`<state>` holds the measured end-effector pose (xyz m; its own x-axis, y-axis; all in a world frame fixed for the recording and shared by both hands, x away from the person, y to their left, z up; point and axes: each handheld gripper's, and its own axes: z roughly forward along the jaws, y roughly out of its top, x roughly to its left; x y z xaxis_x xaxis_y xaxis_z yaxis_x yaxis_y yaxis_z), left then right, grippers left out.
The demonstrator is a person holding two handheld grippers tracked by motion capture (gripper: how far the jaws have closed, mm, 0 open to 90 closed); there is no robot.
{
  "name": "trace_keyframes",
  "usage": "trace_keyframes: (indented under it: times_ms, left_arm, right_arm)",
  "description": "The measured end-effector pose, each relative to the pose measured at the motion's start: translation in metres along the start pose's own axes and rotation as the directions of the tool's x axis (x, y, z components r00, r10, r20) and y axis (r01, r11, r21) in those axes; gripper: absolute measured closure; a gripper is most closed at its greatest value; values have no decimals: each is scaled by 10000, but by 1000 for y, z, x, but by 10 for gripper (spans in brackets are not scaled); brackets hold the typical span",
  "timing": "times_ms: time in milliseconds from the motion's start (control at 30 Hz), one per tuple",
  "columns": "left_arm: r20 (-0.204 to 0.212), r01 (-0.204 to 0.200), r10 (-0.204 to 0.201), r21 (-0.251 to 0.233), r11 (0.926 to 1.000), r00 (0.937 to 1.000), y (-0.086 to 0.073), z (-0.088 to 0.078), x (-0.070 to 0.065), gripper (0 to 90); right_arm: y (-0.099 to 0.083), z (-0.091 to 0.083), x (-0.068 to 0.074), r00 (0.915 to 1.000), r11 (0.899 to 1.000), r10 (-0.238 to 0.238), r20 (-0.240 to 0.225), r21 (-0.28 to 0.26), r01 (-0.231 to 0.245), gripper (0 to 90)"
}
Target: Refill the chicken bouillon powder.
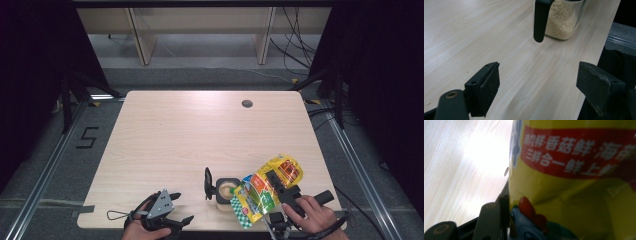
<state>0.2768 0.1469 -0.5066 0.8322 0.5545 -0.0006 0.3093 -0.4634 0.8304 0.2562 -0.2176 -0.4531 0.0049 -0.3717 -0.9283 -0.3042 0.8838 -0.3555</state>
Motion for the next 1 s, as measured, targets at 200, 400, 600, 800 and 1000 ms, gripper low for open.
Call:
trace_keyframes:
  times_ms: [200, 400, 600, 800, 1000]
  left_arm:
    - [-9, 60, -60, 10, 10000, 10000, 0, 0, 0, 182]
    - [23, 53, -53, -10, 10000, 10000, 0, 0, 0, 182]
    - [2, 22, -22, -10, 10000, 10000, 0, 0, 0, 182]
    - [17, 36, -36, 1, 10000, 10000, 0, 0, 0, 182]
    - [29, 76, -76, -42, 10000, 10000, 0, 0, -1, 182]
  right_arm:
    - [0, 0, 1, 10000, 10000, 57, -48, 31, -57, 498]
    - [0, 0, 0, 10000, 10000, 9, -88, -6, -9, 498]
    - [0, 0, 0, 9999, 10000, 19, -102, -21, -19, 498]
    - [0, 0, 0, 9999, 10000, 23, -157, -5, -23, 498]
    - [0, -1, 1, 9999, 10000, 80, -138, 29, -80, 498]
